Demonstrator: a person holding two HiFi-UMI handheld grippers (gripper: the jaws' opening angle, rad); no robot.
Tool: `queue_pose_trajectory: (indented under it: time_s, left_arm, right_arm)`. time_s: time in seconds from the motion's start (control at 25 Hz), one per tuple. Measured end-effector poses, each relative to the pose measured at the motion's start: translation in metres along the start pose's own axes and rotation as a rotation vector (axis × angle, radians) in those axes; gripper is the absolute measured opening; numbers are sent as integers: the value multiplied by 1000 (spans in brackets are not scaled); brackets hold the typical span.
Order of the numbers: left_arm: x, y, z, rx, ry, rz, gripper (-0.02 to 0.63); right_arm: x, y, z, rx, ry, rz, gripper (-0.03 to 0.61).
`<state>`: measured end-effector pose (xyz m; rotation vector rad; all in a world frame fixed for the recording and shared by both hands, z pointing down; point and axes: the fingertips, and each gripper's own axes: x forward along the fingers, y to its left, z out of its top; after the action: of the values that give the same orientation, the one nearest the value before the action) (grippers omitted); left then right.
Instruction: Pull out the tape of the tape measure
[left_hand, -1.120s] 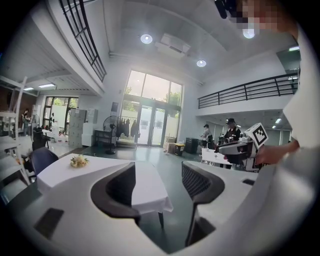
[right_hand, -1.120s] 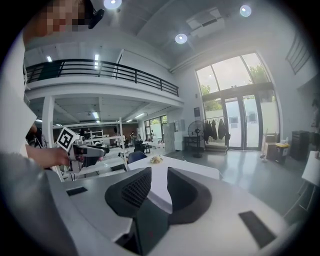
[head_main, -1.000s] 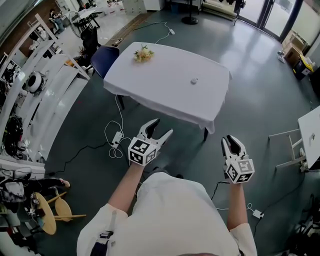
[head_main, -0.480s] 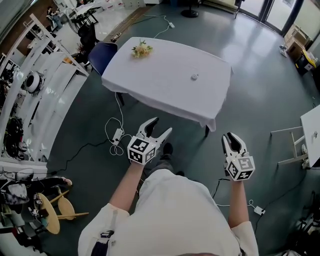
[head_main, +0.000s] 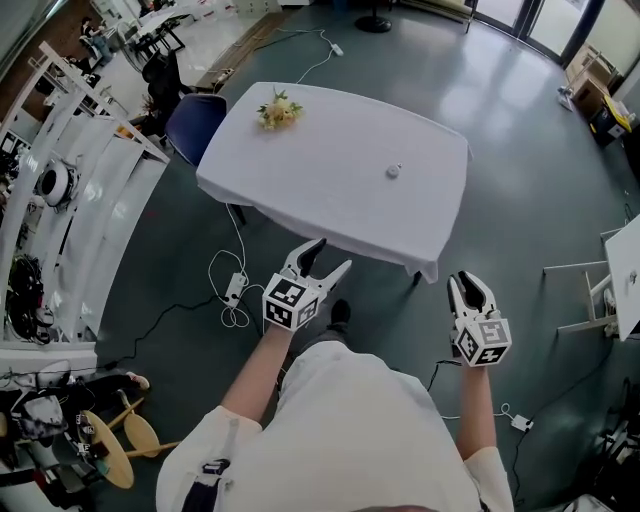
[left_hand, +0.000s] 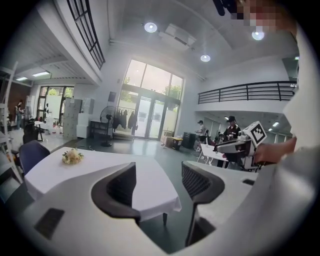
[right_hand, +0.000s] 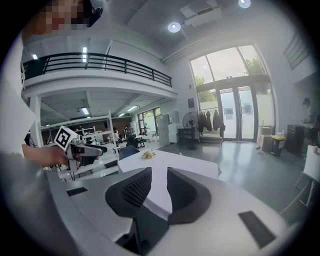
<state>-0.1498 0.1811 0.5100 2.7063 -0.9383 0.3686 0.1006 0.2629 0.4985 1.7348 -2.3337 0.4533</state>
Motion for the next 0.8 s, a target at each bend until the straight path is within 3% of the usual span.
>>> queue_pose_trajectory:
  time_s: [0.52, 0.8]
  left_arm:
    - [70, 101, 48, 43, 23, -101, 290]
    - [100, 128, 55, 40, 42, -142, 290]
  right_arm:
    - [104, -15, 42, 2, 35, -80, 115]
    - [138, -21, 49, 6, 64, -95, 115]
